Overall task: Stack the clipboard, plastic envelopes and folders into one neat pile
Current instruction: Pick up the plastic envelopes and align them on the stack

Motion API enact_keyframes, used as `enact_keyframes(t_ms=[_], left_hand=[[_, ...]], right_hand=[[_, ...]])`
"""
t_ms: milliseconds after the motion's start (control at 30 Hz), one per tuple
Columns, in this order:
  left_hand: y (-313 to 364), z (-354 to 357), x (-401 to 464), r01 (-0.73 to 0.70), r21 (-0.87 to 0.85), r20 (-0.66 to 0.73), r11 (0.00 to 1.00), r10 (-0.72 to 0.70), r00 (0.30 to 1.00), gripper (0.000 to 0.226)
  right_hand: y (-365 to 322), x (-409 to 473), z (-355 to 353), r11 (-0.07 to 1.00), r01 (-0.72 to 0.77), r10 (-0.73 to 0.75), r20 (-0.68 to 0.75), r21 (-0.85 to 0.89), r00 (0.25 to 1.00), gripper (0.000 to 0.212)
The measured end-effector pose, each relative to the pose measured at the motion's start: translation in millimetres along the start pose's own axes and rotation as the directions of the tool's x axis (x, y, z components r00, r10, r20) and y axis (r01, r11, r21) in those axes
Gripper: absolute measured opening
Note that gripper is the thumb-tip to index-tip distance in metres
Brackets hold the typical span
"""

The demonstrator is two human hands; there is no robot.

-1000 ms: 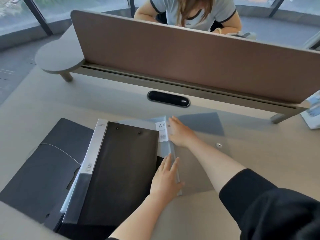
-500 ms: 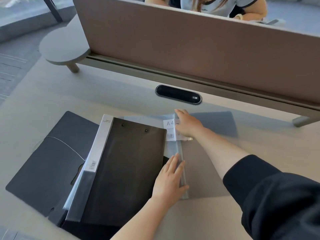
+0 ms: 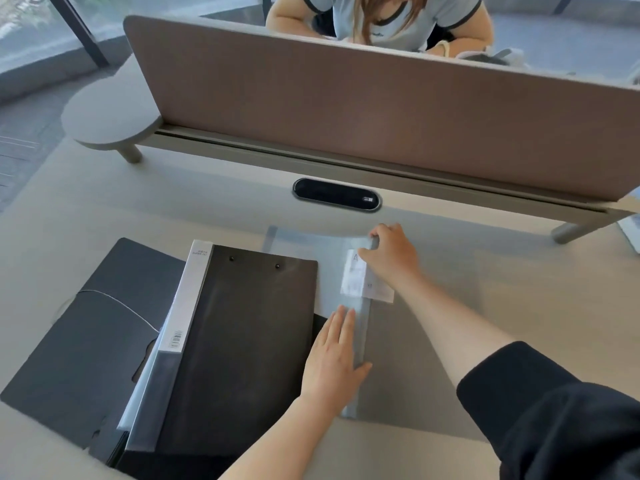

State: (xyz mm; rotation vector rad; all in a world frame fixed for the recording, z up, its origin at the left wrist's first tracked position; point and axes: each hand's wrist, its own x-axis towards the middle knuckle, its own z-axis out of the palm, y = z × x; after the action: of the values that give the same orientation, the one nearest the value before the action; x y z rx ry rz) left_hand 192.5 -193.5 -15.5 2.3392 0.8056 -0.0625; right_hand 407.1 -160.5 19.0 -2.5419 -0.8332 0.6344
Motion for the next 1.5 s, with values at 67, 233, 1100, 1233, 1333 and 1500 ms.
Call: enact_keyframes(t_ms=[67,233,1100,1233,1333,1500], left_hand=[[8.2,-2.8,-2.0,0.033,-0.034,-0.006,0.999,-0.033,0.999,0.092],[32.2,-7.7,-10.0,0.073,-0.074,0.045,0.995,-0.07,0.997,0.092],[152.9,-37.8,-50.5,-0.051,-0.273,-0.315,0.961,-0.038,0.948,0.036],[161.3,-53.5,-51.7,-0.086,-0.33,-0.408,0.94,-0.06,0.911,0.036],[166.3,-65.4,-50.3,-0.165,-0.401,-0.427,0.901,-0.024,0.904,0.03],[186.4,-87.6,-48.3,-0.284,-0.488,-0.448,0.825,0.042,0.893,0.028]], right_hand=[[6.9,-13.5,-10.3,0.997,-0.026,0.03,-0.056,0.07,0.998,0.031],[18.4,-46.4,-36.9,0.977,-0.021,0.061,-0.183,0.213,0.981,0.032],[11.0,-193.4,-141.9,0.863,0.371,-0.083,-0.627,0.344,0.775,0.026],[14.5,-203.7,-151.6,0.797,0.467,-0.111,-0.668,0.382,0.736,0.037],[30.4,-206.8,-152.5,0.776,0.463,-0.047,-0.693,0.428,0.719,0.044],[64.8,-209.7,-146.9,0.761,0.309,0.175,-0.64,0.57,0.749,0.052]])
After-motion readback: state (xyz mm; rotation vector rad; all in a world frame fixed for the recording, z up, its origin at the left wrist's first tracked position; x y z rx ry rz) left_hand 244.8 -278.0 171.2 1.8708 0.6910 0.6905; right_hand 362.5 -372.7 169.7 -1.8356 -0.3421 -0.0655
